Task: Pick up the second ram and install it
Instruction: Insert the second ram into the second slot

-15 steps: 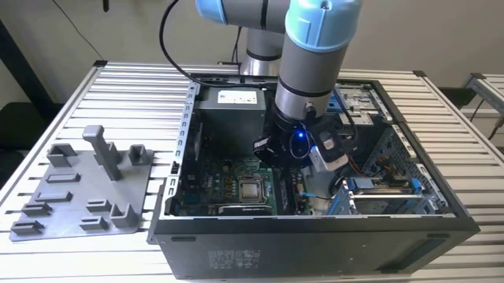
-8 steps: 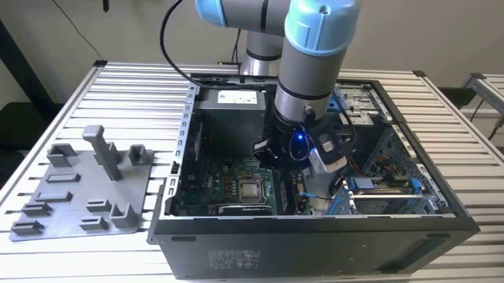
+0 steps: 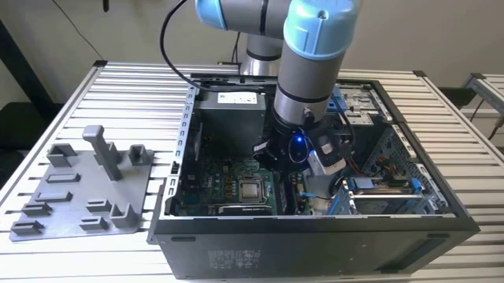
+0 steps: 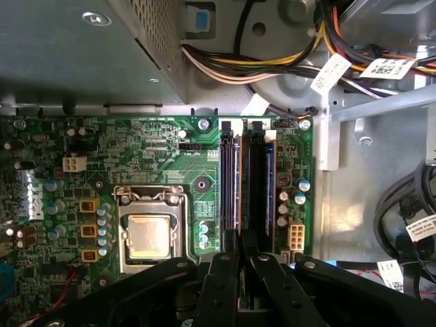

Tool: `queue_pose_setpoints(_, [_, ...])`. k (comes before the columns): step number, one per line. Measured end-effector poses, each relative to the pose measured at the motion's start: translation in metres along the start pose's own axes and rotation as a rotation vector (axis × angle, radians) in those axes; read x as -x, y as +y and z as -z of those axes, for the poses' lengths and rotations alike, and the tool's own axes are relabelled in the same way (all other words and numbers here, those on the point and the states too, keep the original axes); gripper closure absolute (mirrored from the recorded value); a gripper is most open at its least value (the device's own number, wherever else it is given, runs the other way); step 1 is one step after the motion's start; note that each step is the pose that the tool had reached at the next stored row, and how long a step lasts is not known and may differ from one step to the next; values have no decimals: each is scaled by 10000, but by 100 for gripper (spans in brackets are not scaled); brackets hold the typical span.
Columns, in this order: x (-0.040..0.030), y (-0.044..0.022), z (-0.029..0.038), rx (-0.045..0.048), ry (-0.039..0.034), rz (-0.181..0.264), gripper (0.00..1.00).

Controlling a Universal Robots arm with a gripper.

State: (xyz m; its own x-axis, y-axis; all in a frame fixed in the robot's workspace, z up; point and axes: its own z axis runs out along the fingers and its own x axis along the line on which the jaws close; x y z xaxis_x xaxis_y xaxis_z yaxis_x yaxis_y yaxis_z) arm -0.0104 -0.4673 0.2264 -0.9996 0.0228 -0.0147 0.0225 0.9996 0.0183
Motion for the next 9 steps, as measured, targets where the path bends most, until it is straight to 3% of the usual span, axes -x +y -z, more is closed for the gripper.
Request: queue_pose_setpoints(9, [0, -15, 1, -2, 1, 4, 86])
